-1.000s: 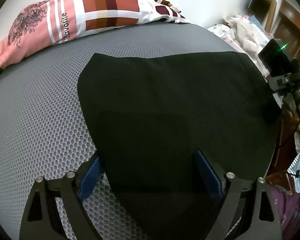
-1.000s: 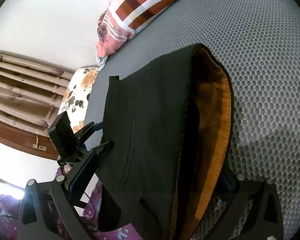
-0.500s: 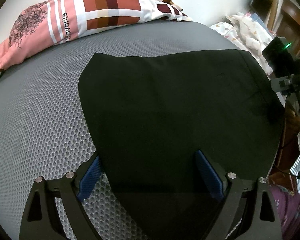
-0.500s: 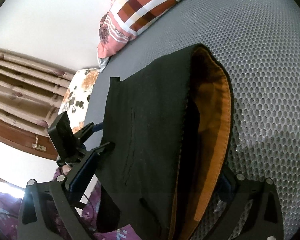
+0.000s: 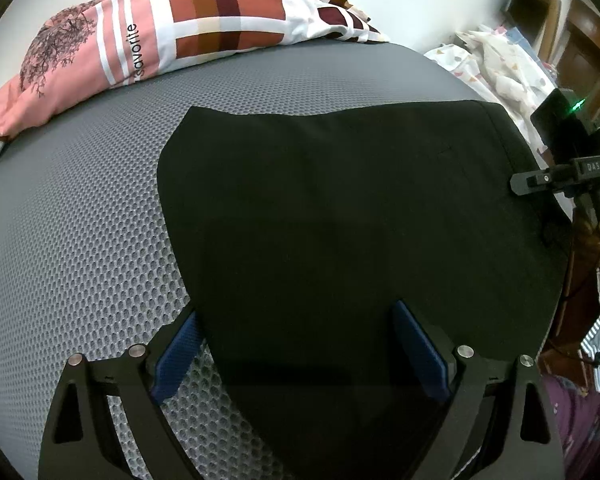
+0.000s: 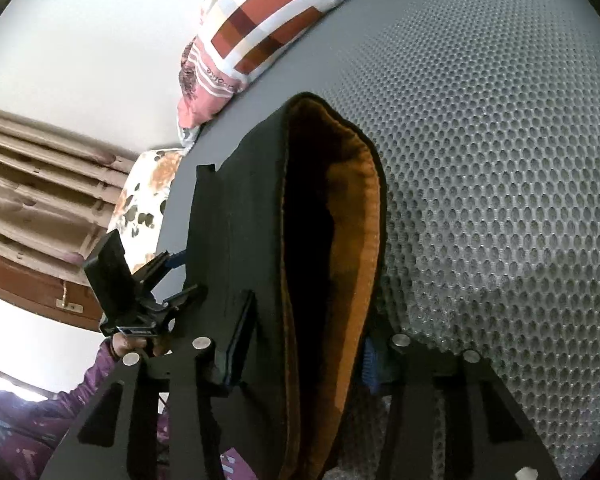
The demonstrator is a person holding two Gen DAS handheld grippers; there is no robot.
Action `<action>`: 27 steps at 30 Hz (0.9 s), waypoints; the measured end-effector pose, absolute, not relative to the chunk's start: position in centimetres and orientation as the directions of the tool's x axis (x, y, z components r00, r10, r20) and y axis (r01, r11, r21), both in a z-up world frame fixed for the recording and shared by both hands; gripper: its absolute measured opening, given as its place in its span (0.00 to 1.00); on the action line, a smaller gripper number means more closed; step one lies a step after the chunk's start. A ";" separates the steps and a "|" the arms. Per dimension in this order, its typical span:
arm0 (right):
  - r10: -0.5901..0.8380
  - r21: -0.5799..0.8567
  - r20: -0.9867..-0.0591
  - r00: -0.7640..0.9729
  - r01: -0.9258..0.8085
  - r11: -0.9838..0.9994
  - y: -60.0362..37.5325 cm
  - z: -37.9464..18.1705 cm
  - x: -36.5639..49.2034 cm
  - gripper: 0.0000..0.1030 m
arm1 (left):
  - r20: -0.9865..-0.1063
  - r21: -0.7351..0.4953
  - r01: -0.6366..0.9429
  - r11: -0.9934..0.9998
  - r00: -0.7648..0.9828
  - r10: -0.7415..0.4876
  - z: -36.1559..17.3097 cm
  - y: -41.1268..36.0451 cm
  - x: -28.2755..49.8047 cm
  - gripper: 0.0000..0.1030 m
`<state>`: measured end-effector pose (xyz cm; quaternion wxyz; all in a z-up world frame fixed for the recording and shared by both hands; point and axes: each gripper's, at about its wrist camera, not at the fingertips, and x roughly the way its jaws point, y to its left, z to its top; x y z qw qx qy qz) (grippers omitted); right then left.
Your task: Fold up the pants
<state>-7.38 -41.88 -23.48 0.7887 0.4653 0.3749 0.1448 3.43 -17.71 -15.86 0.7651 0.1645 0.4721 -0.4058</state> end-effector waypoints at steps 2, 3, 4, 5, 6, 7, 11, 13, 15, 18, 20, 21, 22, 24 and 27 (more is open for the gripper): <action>0.590 0.858 -0.433 0.682 0.111 0.501 -42.0 -23.8 -7.5 0.43 | -0.856 -0.134 0.776 0.616 0.223 -0.467 -15.9 -17.6 3.5 0.89; 0.602 0.870 -0.416 0.682 0.105 0.482 -42.1 -24.0 -7.5 0.44 | -0.856 -0.135 0.776 0.616 0.221 -0.467 -15.9 -17.6 3.5 0.89; 0.606 0.876 -0.408 0.683 0.106 0.470 -42.3 -24.2 -7.7 0.43 | -0.856 -0.141 0.775 0.617 0.218 -0.469 -15.9 -17.6 3.6 0.89; 0.609 0.876 -0.408 0.681 0.105 0.470 -42.4 -24.3 -7.7 0.43 | -0.856 -0.147 0.773 0.618 0.214 -0.471 -15.8 -17.5 3.6 0.89; 0.612 0.875 -0.409 0.677 0.101 0.473 -42.3 -24.3 -7.7 0.43 | -0.855 -0.154 0.771 0.618 0.210 -0.474 -15.8 -17.4 3.7 0.89; 0.614 0.875 -0.409 0.675 0.099 0.474 -42.3 -24.2 -7.7 0.43 | -0.852 -0.167 0.768 0.618 0.202 -0.483 -15.8 -17.3 3.8 0.89; 0.620 0.870 -0.413 0.667 0.088 0.485 -42.1 -24.0 -7.4 0.44 | -0.820 -0.286 0.742 0.607 0.137 -0.555 -15.5 -16.4 4.8 0.87; 0.607 0.855 -0.429 0.669 0.085 0.511 -41.8 -23.7 -7.3 0.41 | -0.807 -0.341 0.711 0.615 0.115 -0.580 -15.3 -15.8 5.7 0.72; 0.596 0.849 -0.436 0.674 0.090 0.520 -41.5 -23.7 -7.4 0.36 | -0.801 -0.370 0.676 0.638 0.115 -0.587 -15.4 -14.8 6.5 0.49; 0.597 0.854 -0.427 0.679 0.085 0.514 -41.4 -23.7 -7.7 0.35 | -0.769 -0.493 0.579 0.649 0.059 -0.637 -16.1 -12.6 8.5 0.33; 0.598 0.854 -0.425 0.680 0.082 0.513 -41.4 -23.8 -7.9 0.36 | -0.759 -0.525 0.559 0.642 0.033 -0.650 -16.1 -12.2 9.0 0.33; 0.603 0.859 -0.418 0.680 0.080 0.505 -41.4 -23.9 -7.9 0.36 | -0.770 -0.507 0.572 0.645 0.037 -0.637 -16.0 -12.5 8.9 0.34; 0.606 0.861 -0.414 0.679 0.077 0.503 -41.6 -23.9 -7.9 0.36 | -0.778 -0.489 0.587 0.645 0.041 -0.627 -15.9 -12.7 8.6 0.37; 0.615 0.865 -0.414 0.671 0.079 0.496 -41.8 -24.0 -7.9 0.37 | -0.782 -0.472 0.620 0.626 0.033 -0.622 -15.6 -13.2 8.3 0.49; 0.632 0.873 -0.412 0.656 0.087 0.479 -42.5 -24.2 -8.0 0.37 | -0.795 -0.459 0.645 0.611 0.009 -0.607 -15.3 -13.7 8.2 0.54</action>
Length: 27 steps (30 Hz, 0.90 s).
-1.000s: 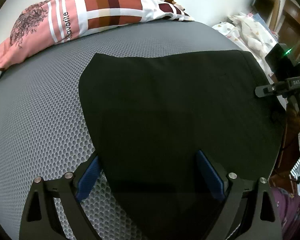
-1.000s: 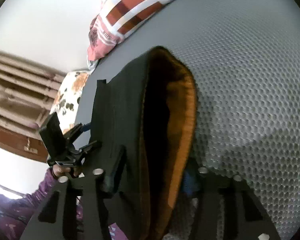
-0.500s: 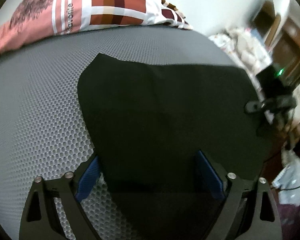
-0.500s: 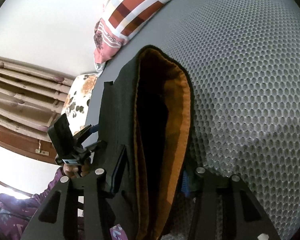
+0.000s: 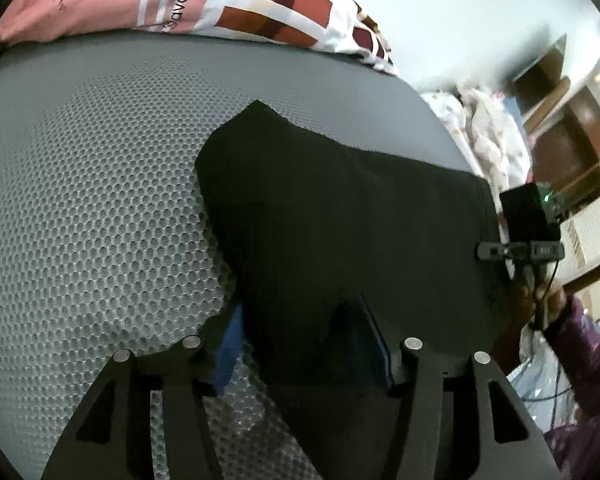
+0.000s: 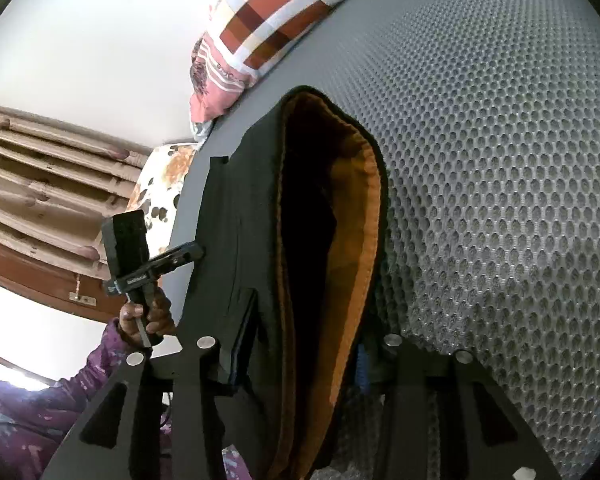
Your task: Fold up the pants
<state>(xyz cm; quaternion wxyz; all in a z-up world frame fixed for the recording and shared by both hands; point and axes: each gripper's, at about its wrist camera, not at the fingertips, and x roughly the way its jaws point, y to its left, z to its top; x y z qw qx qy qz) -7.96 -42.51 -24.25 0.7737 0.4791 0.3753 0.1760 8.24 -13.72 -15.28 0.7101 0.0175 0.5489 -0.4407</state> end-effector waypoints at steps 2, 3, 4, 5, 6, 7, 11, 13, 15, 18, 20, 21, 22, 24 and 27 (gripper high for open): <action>0.639 0.877 -0.412 0.649 0.091 0.472 -42.7 -24.3 -7.9 0.37 | -0.793 -0.474 0.633 0.612 -0.006 -0.609 -15.3 -13.6 8.4 0.54; 0.642 0.878 -0.411 0.647 0.091 0.471 -42.8 -24.3 -7.8 0.37 | -0.786 -0.490 0.621 0.612 -0.011 -0.618 -15.4 -13.6 8.7 0.55; 0.643 0.878 -0.410 0.647 0.089 0.470 -42.9 -24.3 -7.9 0.37 | -0.772 -0.519 0.602 0.607 -0.025 -0.635 -15.5 -13.2 8.9 0.57; 0.643 0.877 -0.410 0.646 0.086 0.472 -43.0 -24.3 -7.7 0.37 | -0.758 -0.549 0.581 0.601 -0.043 -0.651 -15.7 -13.0 9.2 0.57; 0.643 0.876 -0.410 0.647 0.083 0.475 -43.1 -24.3 -7.7 0.38 | -0.734 -0.593 0.552 0.586 -0.070 -0.676 -15.9 -12.8 9.6 0.59; 0.640 0.874 -0.411 0.649 0.081 0.479 -43.1 -24.2 -7.7 0.38 | -0.694 -0.656 0.503 0.562 -0.110 -0.711 -16.2 -12.6 10.1 0.59; 0.633 0.870 -0.411 0.656 0.074 0.488 -42.6 -24.2 -7.8 0.38 | -0.621 -0.743 0.422 0.520 -0.143 -0.771 -17.0 -12.4 11.0 0.59; 0.627 0.867 -0.412 0.661 0.072 0.493 -42.3 -24.0 -8.0 0.38 | -0.615 -0.741 0.434 0.512 -0.133 -0.777 -16.9 -12.6 10.6 0.58; 0.625 0.867 -0.410 0.664 0.071 0.493 -42.1 -24.0 -8.1 0.38 | -0.623 -0.728 0.449 0.518 -0.116 -0.774 -16.8 -12.6 10.3 0.55; 0.633 0.870 -0.411 0.656 0.076 0.487 -41.9 -23.9 -8.0 0.37 | -0.646 -0.702 0.477 0.529 -0.111 -0.756 -16.6 -12.6 10.1 0.53; 0.642 0.876 -0.408 0.649 0.078 0.477 -42.2 -24.1 -7.8 0.38 | -0.659 -0.685 0.500 0.530 -0.113 -0.744 -16.5 -13.1 10.1 0.53; 0.644 0.877 -0.405 0.648 0.078 0.473 -42.3 -24.0 -7.6 0.39 | -0.663 -0.680 0.503 0.533 -0.111 -0.741 -16.4 -13.4 10.2 0.53; 0.646 0.878 -0.404 0.648 0.076 0.473 -42.3 -24.0 -7.4 0.39 | -0.664 -0.679 0.501 0.537 -0.105 -0.740 -16.4 -13.6 10.2 0.53; 0.635 0.876 -0.405 0.658 0.082 0.474 -42.3 -23.9 -7.1 0.40 | -0.669 -0.665 0.502 0.553 -0.071 -0.740 -16.3 -13.9 10.1 0.52; 0.601 0.856 -0.426 0.676 0.087 0.509 -41.6 -23.5 -7.0 0.35 | -0.715 -0.593 0.517 0.617 0.014 -0.699 -16.2 -13.9 9.4 0.28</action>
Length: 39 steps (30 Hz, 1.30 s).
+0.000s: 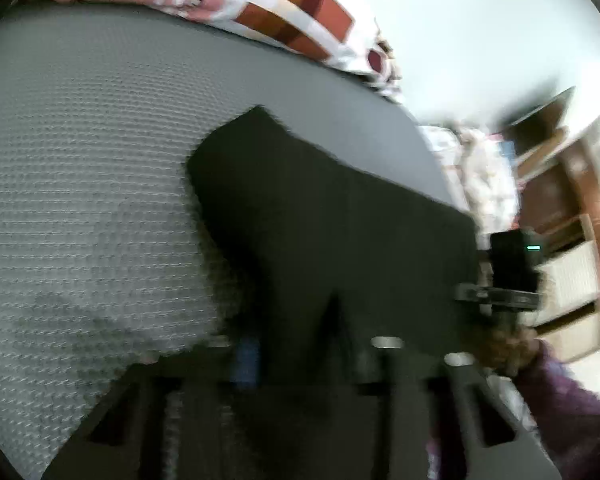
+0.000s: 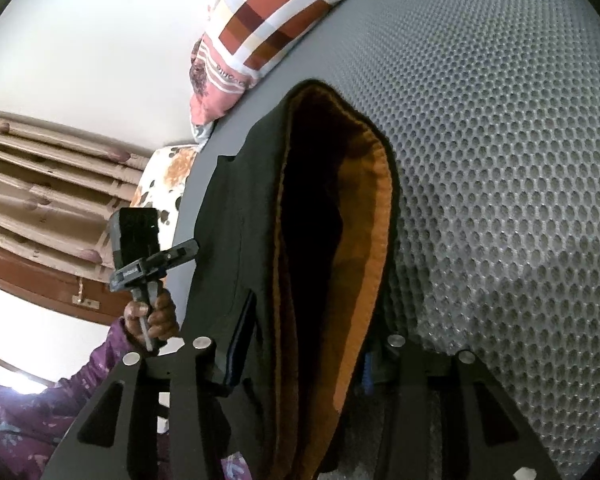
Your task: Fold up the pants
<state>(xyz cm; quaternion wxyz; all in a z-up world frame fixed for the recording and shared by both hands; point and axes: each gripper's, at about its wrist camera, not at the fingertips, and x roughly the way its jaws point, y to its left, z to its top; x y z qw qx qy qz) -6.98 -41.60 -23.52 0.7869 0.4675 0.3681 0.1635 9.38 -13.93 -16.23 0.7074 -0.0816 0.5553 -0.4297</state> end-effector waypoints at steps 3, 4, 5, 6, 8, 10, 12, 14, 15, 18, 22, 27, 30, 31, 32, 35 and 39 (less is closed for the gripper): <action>0.584 0.867 -0.414 0.698 0.107 0.487 -41.3 -23.7 -7.2 0.31 | -0.726 -0.563 0.510 0.650 0.070 -0.684 -15.8 -13.6 8.5 0.26; 0.578 0.867 -0.414 0.703 0.111 0.485 -41.1 -23.6 -7.2 0.30 | -0.735 -0.533 0.530 0.660 0.097 -0.671 -15.3 -13.7 7.9 0.24; 0.578 0.870 -0.408 0.707 0.108 0.481 -41.1 -23.5 -7.2 0.29 | -0.737 -0.518 0.539 0.664 0.113 -0.667 -14.9 -13.7 7.5 0.23; 0.577 0.877 -0.394 0.716 0.103 0.470 -41.0 -23.3 -7.2 0.27 | -0.735 -0.515 0.538 0.667 0.125 -0.667 -14.5 -13.5 7.1 0.22; 0.577 0.889 -0.367 0.730 0.091 0.450 -40.6 -22.9 -7.3 0.26 | -0.731 -0.514 0.535 0.670 0.136 -0.669 -14.1 -13.0 6.9 0.21; 0.576 0.890 -0.364 0.732 0.090 0.448 -40.0 -22.8 -7.2 0.26 | -0.732 -0.500 0.542 0.675 0.152 -0.664 -13.6 -12.2 6.6 0.21; 0.587 0.907 -0.334 0.737 0.082 0.412 -39.4 -23.0 -7.1 0.26 | -0.735 -0.488 0.540 0.685 0.169 -0.657 -13.2 -11.3 6.4 0.20; 0.594 0.913 -0.322 0.737 0.075 0.401 -38.5 -23.1 -6.7 0.25 | -0.738 -0.483 0.528 0.698 0.184 -0.649 -13.0 -10.5 6.4 0.20; 0.598 0.916 -0.314 0.737 0.070 0.395 -38.0 -23.1 -6.6 0.25 | -0.743 -0.473 0.526 0.707 0.193 -0.641 -12.9 -10.1 6.3 0.20; 0.608 0.927 -0.290 0.739 0.060 0.370 -37.0 -23.1 -6.0 0.25 | -0.752 -0.450 0.520 0.726 0.219 -0.622 -12.5 -9.0 6.0 0.20; 0.618 0.937 -0.267 0.739 0.048 0.346 -35.9 -22.9 -4.6 0.25 | -0.766 -0.392 0.533 0.750 0.263 -0.587 -11.6 -8.0 5.3 0.18; 0.626 0.939 -0.255 0.737 0.034 0.343 -34.5 -21.9 -2.5 0.25 | -0.767 -0.354 0.542 0.762 0.297 -0.568 -10.6 -6.8 4.9 0.17; 0.632 0.937 -0.250 0.734 0.018 0.349 -33.7 -21.2 -1.8 0.24 | -0.766 -0.334 0.545 0.769 0.319 -0.558 -10.1 -6.0 4.9 0.16; 0.633 0.935 -0.251 0.732 0.015 0.354 -33.4 -20.9 -1.4 0.24 | -0.765 -0.329 0.543 0.772 0.326 -0.555 -10.0 -5.6 4.9 0.16; 0.634 0.934 -0.250 0.732 0.011 0.356 -33.2 -20.7 -1.1 0.24 | -0.764 -0.328 0.541 0.774 0.330 -0.554 -9.9 -5.4 5.0 0.16; 0.636 0.934 -0.248 0.730 0.006 0.358 -32.7 -20.3 -0.7 0.24 | -0.763 -0.320 0.536 0.781 0.343 -0.548 -9.7 -4.7 5.2 0.16; 0.643 0.935 -0.241 0.726 -0.002 0.353 -32.1 -20.1 -0.3 0.22 | -0.762 -0.302 0.536 0.788 0.361 -0.538 -9.4 -4.1 5.3 0.16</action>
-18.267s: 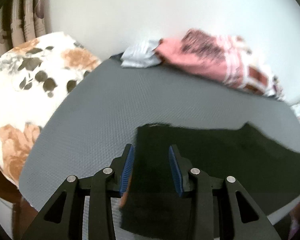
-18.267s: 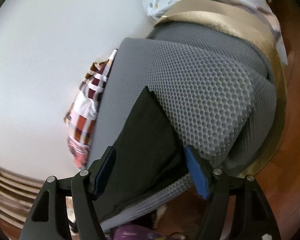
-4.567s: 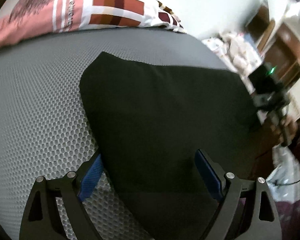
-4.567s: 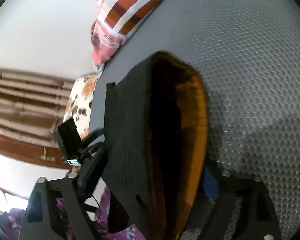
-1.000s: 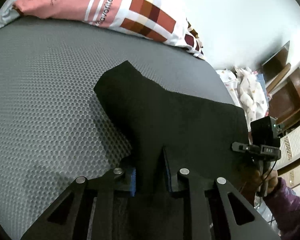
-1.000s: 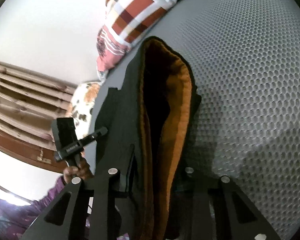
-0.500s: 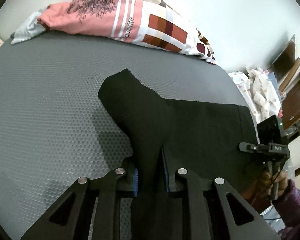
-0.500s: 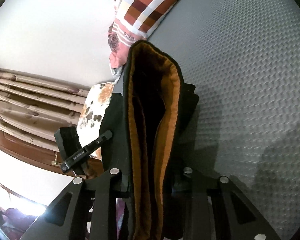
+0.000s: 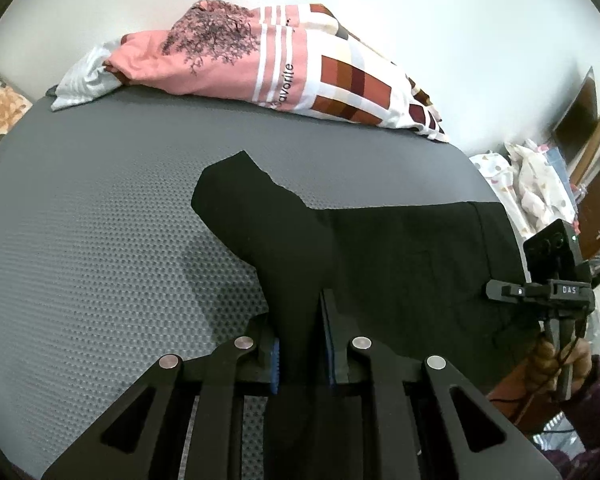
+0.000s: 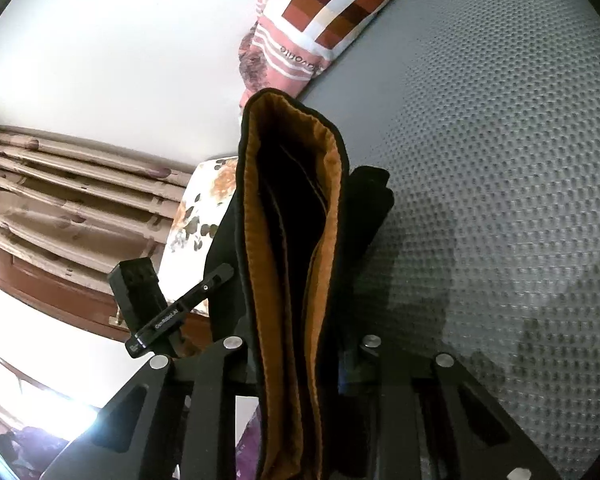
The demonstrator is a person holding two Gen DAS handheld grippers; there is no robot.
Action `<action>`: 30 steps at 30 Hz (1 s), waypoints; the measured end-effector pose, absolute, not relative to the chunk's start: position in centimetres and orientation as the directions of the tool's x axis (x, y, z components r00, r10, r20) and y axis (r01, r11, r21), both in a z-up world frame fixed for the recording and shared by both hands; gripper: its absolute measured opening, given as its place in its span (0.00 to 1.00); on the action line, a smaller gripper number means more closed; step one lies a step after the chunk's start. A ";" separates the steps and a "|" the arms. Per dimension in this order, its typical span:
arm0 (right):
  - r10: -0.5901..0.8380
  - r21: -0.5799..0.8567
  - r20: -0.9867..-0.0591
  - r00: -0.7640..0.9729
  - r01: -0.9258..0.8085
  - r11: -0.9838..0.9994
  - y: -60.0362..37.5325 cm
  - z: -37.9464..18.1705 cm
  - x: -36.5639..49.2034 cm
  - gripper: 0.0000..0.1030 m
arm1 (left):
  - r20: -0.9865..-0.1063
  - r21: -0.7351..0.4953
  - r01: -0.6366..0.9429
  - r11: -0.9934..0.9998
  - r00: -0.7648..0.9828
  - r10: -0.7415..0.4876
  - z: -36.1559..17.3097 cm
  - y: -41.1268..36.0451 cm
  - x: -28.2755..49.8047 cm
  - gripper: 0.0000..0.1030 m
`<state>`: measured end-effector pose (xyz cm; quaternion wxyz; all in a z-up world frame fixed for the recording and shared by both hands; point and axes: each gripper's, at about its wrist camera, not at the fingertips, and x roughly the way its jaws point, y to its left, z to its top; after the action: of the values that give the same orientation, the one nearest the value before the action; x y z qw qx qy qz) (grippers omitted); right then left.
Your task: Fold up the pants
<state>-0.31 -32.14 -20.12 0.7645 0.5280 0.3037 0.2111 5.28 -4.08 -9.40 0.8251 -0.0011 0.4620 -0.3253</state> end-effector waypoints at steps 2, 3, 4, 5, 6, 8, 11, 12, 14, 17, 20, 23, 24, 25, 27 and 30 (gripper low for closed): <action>0.644 0.931 -0.255 0.721 0.002 0.366 -31.8 -20.0 0.0 0.22 | -0.762 -0.291 0.535 0.793 0.371 -0.530 -9.4 -3.8 5.4 0.16; 0.645 0.929 -0.259 0.719 0.003 0.369 -31.7 -20.1 0.1 0.22 | -0.764 -0.288 0.534 0.795 0.372 -0.527 -9.4 -3.7 5.4 0.16; 0.646 0.928 -0.264 0.717 0.007 0.372 -31.6 -20.1 0.2 0.22 | -0.765 -0.286 0.533 0.796 0.373 -0.525 -9.6 -3.6 5.5 0.16; 0.643 0.924 -0.276 0.714 0.014 0.381 -31.5 -20.2 0.1 0.22 | -0.766 -0.288 0.532 0.796 0.371 -0.525 -9.7 -3.5 5.6 0.16; 0.640 0.916 -0.296 0.709 0.019 0.402 -31.4 -20.2 0.1 0.22 | -0.767 -0.292 0.530 0.796 0.367 -0.526 -9.9 -3.4 5.7 0.16; 0.642 0.908 -0.312 0.700 0.022 0.418 -31.3 -20.2 0.1 0.22 | -0.771 -0.290 0.531 0.796 0.364 -0.523 -10.1 -3.3 5.7 0.16; 0.636 0.889 -0.363 0.681 0.049 0.455 -31.5 -20.5 0.2 0.26 | -0.772 -0.294 0.529 0.796 0.360 -0.524 -10.3 -3.2 5.7 0.16; 0.637 0.885 -0.372 0.675 0.051 0.463 -31.5 -20.6 0.1 0.31 | -0.772 -0.294 0.530 0.796 0.359 -0.524 -10.3 -3.1 5.7 0.16; 0.620 0.861 -0.412 0.667 0.061 0.506 -31.4 -20.5 0.3 0.44 | -0.773 -0.289 0.532 0.796 0.361 -0.522 -10.4 -3.2 5.7 0.16; 0.620 0.851 -0.430 0.656 0.066 0.521 -31.3 -20.9 0.9 0.53 | -0.774 -0.280 0.536 0.797 0.365 -0.517 -10.3 -3.3 5.6 0.16; 0.646 0.871 -0.397 0.651 0.047 0.488 -31.1 -21.0 1.6 0.52 | -0.776 -0.273 0.533 0.801 0.371 -0.511 -10.5 -3.2 5.6 0.16; 0.665 0.867 -0.410 0.624 0.040 0.497 -30.2 -21.1 2.4 0.28 | -0.776 -0.267 0.526 0.807 0.379 -0.504 -10.5 -3.1 5.7 0.16; 0.670 0.869 -0.404 0.623 0.033 0.494 -30.1 -21.1 2.4 0.27 | -0.775 -0.265 0.526 0.808 0.382 -0.502 -10.4 -3.0 5.7 0.16; 0.669 0.865 -0.403 0.624 0.022 0.501 -29.9 -20.8 2.3 0.26 | -0.775 -0.265 0.526 0.808 0.383 -0.503 -10.4 -3.0 5.8 0.16; 0.669 0.868 -0.393 0.631 0.014 0.497 -29.8 -20.5 2.2 0.23 | -0.775 -0.261 0.524 0.811 0.387 -0.500 -10.4 -3.0 5.8 0.16; 0.678 0.888 -0.357 0.643 0.008 0.459 -29.9 -20.2 2.0 0.22 | -0.774 -0.248 0.528 0.812 0.396 -0.494 -10.2 -3.0 5.8 0.16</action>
<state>2.03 -29.91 -20.23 0.7733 0.4727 0.3629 0.2164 5.76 -3.05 -10.18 0.8353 0.0184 0.4567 -0.3057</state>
